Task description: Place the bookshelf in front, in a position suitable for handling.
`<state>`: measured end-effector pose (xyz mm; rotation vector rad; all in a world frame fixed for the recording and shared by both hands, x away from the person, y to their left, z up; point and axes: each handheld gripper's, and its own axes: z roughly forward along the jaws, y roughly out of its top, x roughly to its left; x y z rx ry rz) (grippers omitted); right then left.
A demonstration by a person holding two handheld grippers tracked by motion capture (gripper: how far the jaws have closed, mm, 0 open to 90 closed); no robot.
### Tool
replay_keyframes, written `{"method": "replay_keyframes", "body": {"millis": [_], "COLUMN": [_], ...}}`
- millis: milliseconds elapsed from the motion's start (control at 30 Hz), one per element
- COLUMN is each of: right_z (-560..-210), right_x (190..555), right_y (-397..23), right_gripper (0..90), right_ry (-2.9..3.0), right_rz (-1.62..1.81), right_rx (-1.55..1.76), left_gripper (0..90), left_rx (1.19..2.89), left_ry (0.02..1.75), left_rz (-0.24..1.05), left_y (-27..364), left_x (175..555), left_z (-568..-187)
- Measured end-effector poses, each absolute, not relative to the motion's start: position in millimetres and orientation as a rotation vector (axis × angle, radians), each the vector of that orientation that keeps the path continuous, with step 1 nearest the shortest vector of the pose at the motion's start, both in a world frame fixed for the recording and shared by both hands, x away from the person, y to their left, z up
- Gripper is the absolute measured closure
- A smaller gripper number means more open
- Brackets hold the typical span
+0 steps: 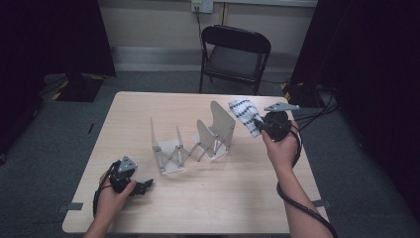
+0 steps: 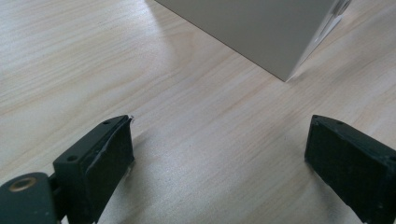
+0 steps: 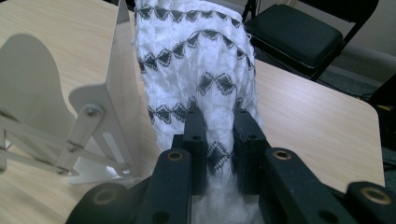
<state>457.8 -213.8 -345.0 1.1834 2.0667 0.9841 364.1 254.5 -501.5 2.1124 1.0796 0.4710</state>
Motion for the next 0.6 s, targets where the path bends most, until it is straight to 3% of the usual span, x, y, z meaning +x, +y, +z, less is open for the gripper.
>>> {"method": "replay_keyframes", "body": {"millis": [600], "right_z": [-344.3], "right_x": [467.0], "right_y": [-182.7], "right_gripper": [77.8], "right_ry": [2.117], "right_rz": [1.034], "right_rx": [1.149], "left_gripper": [7.5], "left_rx": [2.112], "left_ry": [1.08], "left_rz": [0.471], "left_y": [254.6], "left_x": [364.1], "left_z": [-501.5]}}
